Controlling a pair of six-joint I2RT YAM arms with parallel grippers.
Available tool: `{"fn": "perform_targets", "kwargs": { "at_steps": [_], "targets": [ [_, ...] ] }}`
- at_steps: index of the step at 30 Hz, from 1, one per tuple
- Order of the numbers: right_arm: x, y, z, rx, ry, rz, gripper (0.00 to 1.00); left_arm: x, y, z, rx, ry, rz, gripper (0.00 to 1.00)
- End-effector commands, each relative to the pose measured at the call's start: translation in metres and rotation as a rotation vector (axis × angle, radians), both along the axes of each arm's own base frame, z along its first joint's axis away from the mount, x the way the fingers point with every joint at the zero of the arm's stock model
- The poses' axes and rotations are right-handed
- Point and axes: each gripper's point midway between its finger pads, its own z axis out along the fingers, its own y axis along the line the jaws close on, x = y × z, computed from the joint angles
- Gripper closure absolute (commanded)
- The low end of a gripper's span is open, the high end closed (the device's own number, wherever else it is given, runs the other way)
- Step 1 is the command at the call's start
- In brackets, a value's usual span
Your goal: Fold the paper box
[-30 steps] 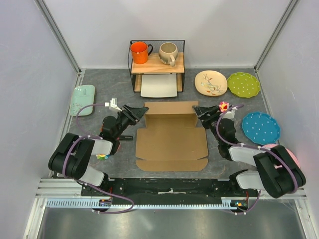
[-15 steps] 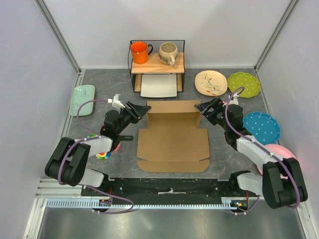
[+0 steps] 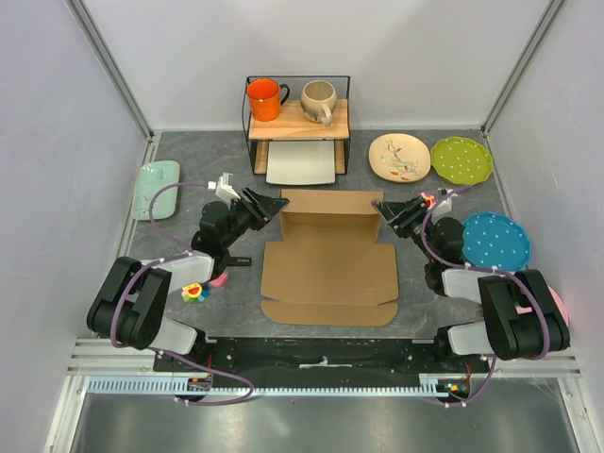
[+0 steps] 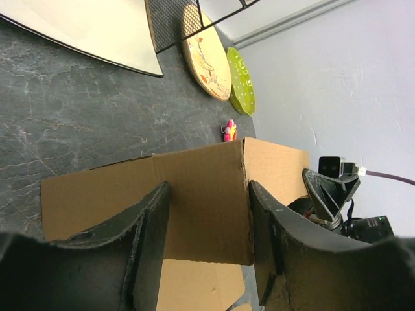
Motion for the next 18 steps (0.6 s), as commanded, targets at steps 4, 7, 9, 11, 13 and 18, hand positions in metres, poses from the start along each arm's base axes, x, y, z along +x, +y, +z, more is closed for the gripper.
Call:
{"fn": "perform_targets", "kwargs": {
  "at_steps": [4, 7, 9, 11, 13, 18],
  "targets": [
    [-0.088, -0.021, -0.152, -0.048, 0.52, -0.07, 0.46, -0.064, 0.019, -0.14, 0.247, 0.442, -0.056, 0.67],
    [-0.094, -0.022, -0.161, -0.065, 0.549, -0.06, 0.44, -0.064, 0.018, -0.141, 0.244, 0.446, -0.063, 0.67],
    [-0.085, -0.018, -0.151, -0.053, 0.514, -0.044, 0.37, -0.062, 0.017, -0.134, 0.236, 0.429, -0.061, 0.67],
    [-0.079, -0.015, -0.138, -0.05, 0.5, -0.029, 0.28, -0.055, 0.016, -0.116, 0.232, 0.397, -0.057, 0.65],
    [-0.052, -0.015, -0.096, -0.066, 0.39, -0.037, 0.23, -0.048, 0.02, -0.102, 0.259, 0.376, -0.028, 0.61],
    [-0.014, -0.037, -0.016, -0.237, 0.246, -0.129, 0.09, -0.021, 0.026, -0.026, 0.296, 0.225, 0.031, 0.44]
  ]
}}
